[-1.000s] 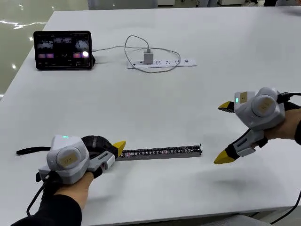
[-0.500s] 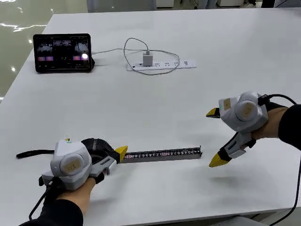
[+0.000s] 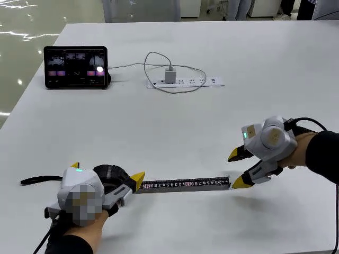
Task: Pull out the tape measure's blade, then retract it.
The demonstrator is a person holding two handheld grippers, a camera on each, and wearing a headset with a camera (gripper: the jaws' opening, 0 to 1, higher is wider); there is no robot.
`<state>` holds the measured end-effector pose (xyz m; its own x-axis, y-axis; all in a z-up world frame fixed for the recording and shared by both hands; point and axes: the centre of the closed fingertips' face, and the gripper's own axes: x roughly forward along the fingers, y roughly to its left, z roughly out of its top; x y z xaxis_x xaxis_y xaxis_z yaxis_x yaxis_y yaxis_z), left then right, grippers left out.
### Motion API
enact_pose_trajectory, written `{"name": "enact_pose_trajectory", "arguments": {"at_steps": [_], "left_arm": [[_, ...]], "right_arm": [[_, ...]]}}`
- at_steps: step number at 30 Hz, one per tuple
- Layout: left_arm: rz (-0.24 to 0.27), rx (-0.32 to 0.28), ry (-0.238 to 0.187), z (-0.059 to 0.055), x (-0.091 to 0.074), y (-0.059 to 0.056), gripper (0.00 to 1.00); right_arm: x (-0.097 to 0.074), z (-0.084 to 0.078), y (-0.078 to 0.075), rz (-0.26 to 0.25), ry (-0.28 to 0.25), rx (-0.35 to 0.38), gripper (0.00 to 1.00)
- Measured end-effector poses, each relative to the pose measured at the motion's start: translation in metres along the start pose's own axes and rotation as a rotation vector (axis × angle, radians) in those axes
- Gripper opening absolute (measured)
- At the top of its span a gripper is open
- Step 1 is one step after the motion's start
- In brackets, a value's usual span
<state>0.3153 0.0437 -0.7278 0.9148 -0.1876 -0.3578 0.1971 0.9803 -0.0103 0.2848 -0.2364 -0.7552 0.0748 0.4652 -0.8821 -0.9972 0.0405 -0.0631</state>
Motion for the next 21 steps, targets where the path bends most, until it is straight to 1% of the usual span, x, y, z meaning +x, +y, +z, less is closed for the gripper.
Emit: {"name": "enact_pose_trajectory", "arguments": {"at_steps": [4,8,11,13,15,21], "left_arm": [[0.001,-0.001,0.002,0.0,0.0,0.0,0.99],[0.003,-0.001,0.002,0.0,-0.001,0.001,0.99],[0.002,-0.003,0.004,-0.001,0.0,0.001,0.99],[-0.002,-0.013,0.0,0.0,0.0,0.0,0.99],[0.0,-0.012,0.002,0.0,0.0,0.001,0.99],[0.003,-0.015,0.012,-0.003,0.0,0.001,0.99]], "right_arm": [[0.006,-0.003,0.003,0.02,0.02,-0.005,0.37],[0.009,-0.005,0.006,0.034,0.031,-0.002,0.33],[0.011,-0.004,0.008,0.041,0.032,0.016,0.29],[0.013,-0.004,0.009,0.044,0.033,0.025,0.29],[0.015,-0.004,0.009,0.044,0.033,0.024,0.26],[0.018,-0.008,0.011,0.049,0.039,0.038,0.21]]}}
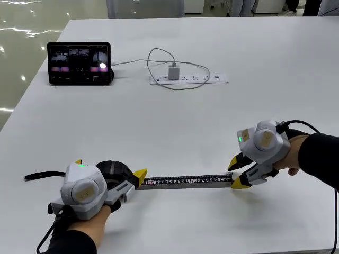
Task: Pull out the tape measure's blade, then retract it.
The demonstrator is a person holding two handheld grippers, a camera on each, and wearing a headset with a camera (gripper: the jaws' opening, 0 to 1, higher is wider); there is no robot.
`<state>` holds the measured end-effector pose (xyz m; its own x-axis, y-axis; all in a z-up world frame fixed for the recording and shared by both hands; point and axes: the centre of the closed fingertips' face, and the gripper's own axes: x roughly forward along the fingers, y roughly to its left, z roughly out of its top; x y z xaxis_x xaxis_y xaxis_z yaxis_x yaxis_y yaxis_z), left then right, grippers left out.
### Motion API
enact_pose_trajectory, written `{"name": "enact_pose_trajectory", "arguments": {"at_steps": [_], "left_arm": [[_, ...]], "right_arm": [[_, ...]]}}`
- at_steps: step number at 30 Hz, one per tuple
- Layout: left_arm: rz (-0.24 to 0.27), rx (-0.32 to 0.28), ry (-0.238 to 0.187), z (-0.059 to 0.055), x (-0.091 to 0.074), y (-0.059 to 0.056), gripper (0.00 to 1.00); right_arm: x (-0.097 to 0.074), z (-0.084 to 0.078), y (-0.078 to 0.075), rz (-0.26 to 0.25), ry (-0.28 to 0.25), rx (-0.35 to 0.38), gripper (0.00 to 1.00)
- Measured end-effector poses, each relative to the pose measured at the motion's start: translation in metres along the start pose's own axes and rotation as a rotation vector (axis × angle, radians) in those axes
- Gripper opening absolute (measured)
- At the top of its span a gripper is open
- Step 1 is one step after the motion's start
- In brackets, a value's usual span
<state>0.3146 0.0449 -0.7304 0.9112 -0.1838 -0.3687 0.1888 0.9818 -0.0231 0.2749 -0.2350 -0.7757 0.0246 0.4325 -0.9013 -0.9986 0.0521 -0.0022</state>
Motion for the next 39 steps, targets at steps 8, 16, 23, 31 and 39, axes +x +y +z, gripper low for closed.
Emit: {"name": "enact_pose_trajectory", "arguments": {"at_steps": [8,16,23,31,39], "left_arm": [[-0.002,0.009,0.002,0.0,0.0,-0.001,0.98],[0.001,-0.005,-0.002,0.001,0.0,0.0,0.98],[0.006,0.008,0.0,0.001,-0.001,0.0,0.97],[0.022,-0.011,0.033,-0.006,-0.001,0.004,0.9],[0.011,-0.048,0.085,-0.015,-0.002,0.001,0.74]], "right_arm": [[0.003,0.001,0.001,0.002,0.0,-0.008,0.17],[0.006,0.002,0.002,0.009,0.007,-0.037,0.15],[0.007,0.003,0.004,0.022,0.043,-0.097,0.11],[0.007,0.002,0.002,0.034,0.054,-0.015,0.11],[0.008,0.003,0.001,0.028,0.09,0.025,0.11]]}}
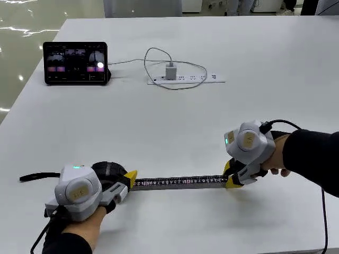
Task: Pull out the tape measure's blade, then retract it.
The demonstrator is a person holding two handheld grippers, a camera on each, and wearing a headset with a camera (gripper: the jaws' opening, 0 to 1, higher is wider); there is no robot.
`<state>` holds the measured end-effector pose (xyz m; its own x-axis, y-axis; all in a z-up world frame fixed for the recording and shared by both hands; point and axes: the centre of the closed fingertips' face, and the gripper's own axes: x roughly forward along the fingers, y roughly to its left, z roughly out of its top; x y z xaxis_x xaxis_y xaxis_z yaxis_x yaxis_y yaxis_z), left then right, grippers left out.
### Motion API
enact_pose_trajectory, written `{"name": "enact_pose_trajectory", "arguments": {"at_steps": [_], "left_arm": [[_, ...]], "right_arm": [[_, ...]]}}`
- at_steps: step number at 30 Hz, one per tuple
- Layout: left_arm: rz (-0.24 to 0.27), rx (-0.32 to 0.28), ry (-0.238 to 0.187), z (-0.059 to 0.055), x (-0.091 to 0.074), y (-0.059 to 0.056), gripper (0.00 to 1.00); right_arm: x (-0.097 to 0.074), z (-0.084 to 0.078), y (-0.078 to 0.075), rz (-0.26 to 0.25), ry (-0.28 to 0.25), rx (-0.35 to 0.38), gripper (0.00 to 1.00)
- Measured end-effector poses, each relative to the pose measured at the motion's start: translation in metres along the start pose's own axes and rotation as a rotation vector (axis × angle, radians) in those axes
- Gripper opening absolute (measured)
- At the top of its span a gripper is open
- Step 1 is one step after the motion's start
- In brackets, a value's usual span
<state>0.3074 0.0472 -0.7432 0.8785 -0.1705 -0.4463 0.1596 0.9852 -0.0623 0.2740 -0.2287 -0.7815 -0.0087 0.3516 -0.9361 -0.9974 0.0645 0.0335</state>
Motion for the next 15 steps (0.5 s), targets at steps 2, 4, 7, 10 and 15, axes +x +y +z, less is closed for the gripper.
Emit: {"name": "enact_pose_trajectory", "arguments": {"at_steps": [2,4,7,10,15], "left_arm": [[0.005,0.0,0.012,-0.002,0.0002,0.0008,0.73],[-0.002,-0.017,0.02,-0.0032,-0.0004,-0.0007,0.69],[-0.012,-0.001,0.019,-0.0017,-0.0012,-0.0043,0.66],[-0.007,-0.007,0.028,-0.0032,-0.0027,-0.0011,0.66],[-0.012,0.006,0.029,-0.0039,-0.0036,-0.0024,0.65]], "right_arm": [[0.0001,-0.0004,-0.0012,-0.003,0.011,0.035,0.1],[0.0003,-0.0003,-0.0023,-0.012,0.012,0.083,0.1],[0.0003,-0.0008,-0.0002,-0.015,0.006,0.043,0.1],[0.0003,-0.0009,-0.0011,-0.016,-0.006,0.049,0.1],[0.0005,-0.0007,-0.0006,-0.018,-0.009,0.04,0.1]]}}
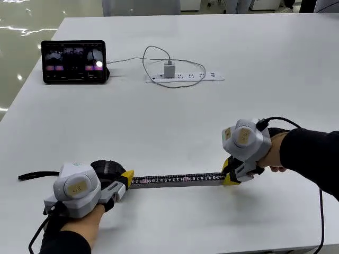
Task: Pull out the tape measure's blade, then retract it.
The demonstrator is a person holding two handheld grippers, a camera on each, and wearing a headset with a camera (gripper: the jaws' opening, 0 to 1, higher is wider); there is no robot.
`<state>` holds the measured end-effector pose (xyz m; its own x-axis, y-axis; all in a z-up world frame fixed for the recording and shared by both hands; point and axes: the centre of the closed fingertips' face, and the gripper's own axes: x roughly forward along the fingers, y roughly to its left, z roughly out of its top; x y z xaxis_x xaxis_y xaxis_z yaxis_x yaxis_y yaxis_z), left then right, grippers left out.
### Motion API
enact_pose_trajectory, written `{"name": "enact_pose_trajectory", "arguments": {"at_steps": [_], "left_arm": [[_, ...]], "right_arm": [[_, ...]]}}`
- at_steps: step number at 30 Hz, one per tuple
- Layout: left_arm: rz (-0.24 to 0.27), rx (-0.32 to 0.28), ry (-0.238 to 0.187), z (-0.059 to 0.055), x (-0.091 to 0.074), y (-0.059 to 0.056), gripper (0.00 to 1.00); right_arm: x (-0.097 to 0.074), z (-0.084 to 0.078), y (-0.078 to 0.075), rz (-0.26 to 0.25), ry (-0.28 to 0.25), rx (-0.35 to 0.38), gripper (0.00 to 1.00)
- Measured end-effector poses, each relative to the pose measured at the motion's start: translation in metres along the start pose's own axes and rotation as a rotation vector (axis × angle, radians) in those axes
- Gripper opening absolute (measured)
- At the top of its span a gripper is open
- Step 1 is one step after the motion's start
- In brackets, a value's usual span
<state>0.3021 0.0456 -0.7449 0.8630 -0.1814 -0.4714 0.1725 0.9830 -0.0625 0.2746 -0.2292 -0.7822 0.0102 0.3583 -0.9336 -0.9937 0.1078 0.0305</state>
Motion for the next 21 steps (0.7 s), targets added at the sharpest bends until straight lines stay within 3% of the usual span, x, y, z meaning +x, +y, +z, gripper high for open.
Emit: {"name": "enact_pose_trajectory", "arguments": {"at_steps": [11,18,21], "left_arm": [[-0.002,0.013,0.003,-0.0004,0.0001,-0.001,0.63],[-0.003,0.014,0.006,-0.001,-0.0002,-0.0018,0.63],[-0.002,0.018,0.007,-0.001,0.0002,-0.0017,0.63]], "right_arm": [[0.0006,0.0012,0.0006,0.001,0.019,-0.025,0.09],[0.0013,0.0033,0.0,0.004,0.011,0.017,0.09],[0.002,0.0051,0.0009,-0.001,0.023,-0.013,0.1]]}}
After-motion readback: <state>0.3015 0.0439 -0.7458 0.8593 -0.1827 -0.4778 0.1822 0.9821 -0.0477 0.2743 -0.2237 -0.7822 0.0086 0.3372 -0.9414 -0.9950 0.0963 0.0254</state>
